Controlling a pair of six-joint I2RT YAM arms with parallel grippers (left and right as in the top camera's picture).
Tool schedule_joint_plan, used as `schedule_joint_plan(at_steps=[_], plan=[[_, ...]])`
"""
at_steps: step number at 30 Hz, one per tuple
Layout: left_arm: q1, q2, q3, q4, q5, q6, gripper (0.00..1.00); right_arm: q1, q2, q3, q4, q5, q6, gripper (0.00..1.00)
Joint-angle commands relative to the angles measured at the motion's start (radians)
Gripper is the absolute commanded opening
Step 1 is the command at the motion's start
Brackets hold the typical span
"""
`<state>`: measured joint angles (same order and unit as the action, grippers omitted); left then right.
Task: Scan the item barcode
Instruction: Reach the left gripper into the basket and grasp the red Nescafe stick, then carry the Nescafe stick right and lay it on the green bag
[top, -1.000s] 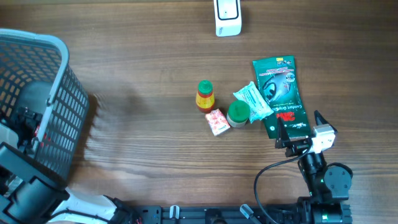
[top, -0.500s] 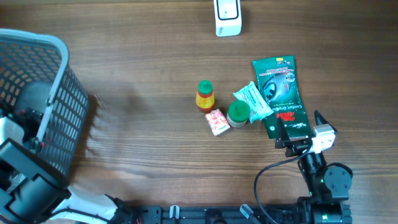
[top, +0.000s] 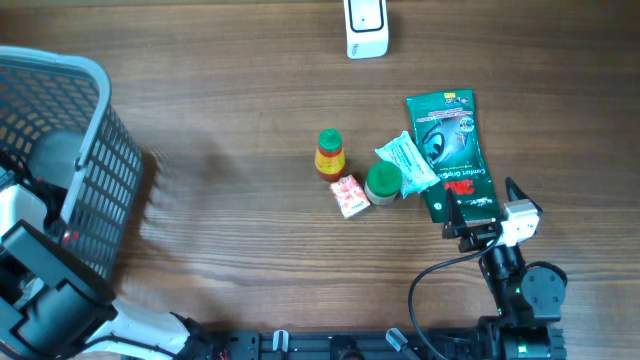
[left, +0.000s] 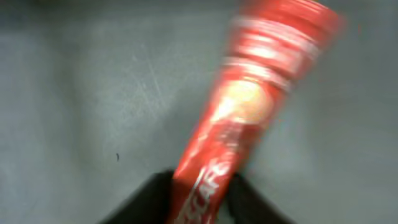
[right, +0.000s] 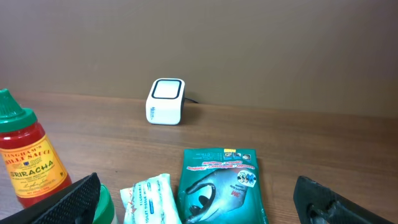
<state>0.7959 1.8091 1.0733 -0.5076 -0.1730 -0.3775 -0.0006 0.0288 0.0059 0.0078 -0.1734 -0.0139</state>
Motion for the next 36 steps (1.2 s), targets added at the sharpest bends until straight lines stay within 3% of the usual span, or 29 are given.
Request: schedule_joint_plan(at_steps=[1,8,15,23,28,36], plan=[[0.003,0.098,-0.083,-0.035,0.059,-0.021,0.04,0.006,-0.004,-0.001,0.003,0.017,-0.012,1.00],[0.002,0.049,0.113,-0.212,0.060,-0.024,0.04,0.006,-0.004,-0.001,0.003,0.017,-0.012,1.00],[-0.003,-0.126,0.328,-0.396,0.086,-0.024,0.04,0.006,-0.004,-0.001,0.003,0.017,-0.012,1.00],[-0.074,-0.484,0.350,-0.288,0.439,-0.024,0.04,0.006,-0.004,-0.001,0.003,0.017,-0.012,1.00],[-0.323,-0.779,0.350,-0.259,0.454,-0.050,0.04,0.006,-0.004,-0.001,0.003,0.017,-0.012,1.00],[-0.791,-0.866,0.350,-0.247,0.453,-0.050,0.04,0.006,-0.004,-0.001,0.003,0.017,-0.012,1.00]])
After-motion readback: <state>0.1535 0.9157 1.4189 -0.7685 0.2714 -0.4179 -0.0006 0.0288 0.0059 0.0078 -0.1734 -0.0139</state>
